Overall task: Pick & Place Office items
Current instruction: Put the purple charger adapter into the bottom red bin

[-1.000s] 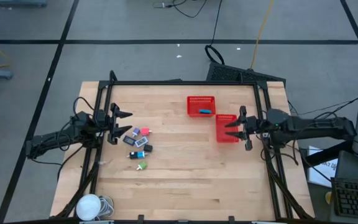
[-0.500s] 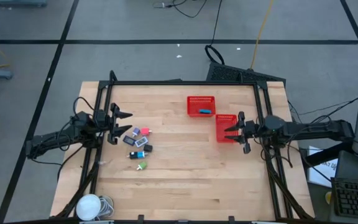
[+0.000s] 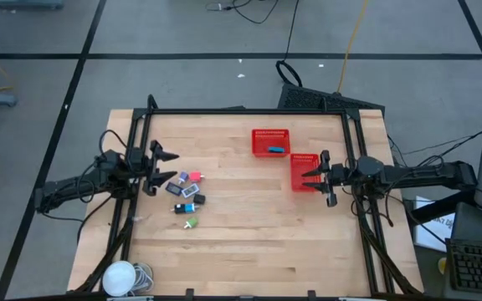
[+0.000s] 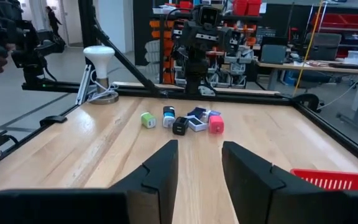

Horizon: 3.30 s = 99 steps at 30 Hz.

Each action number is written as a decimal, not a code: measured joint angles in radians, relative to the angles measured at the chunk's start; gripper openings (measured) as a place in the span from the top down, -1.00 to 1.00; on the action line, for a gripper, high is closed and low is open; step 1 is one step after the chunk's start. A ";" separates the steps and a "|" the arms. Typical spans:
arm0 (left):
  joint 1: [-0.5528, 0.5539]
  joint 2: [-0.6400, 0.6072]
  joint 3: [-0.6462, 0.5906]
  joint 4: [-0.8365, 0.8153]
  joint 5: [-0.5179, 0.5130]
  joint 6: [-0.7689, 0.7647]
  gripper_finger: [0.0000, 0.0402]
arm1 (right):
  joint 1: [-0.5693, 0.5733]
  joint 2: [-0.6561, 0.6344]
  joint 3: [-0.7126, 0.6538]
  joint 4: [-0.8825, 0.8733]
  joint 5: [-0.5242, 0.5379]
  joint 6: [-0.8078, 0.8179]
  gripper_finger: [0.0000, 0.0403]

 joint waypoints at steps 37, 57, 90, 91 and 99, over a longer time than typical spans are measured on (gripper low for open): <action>-0.339 0.698 0.018 0.480 -0.336 -0.432 -0.36 | -0.001 0.000 0.000 0.014 0.006 -0.008 0.48; -0.365 0.829 0.026 0.545 -0.470 -0.741 -0.36 | -0.001 0.001 0.000 0.018 0.006 -0.011 0.48; -0.372 1.041 0.549 -1.042 -0.645 -1.103 -0.36 | -0.001 0.053 0.000 0.008 0.080 -0.004 0.48; -0.372 1.043 0.534 -1.029 -0.638 -1.113 -0.36 | -0.001 0.053 0.000 0.009 0.080 -0.004 0.48; -0.374 1.154 0.475 -0.828 -0.637 -0.994 -0.36 | -0.001 0.053 0.000 0.025 0.080 -0.004 0.48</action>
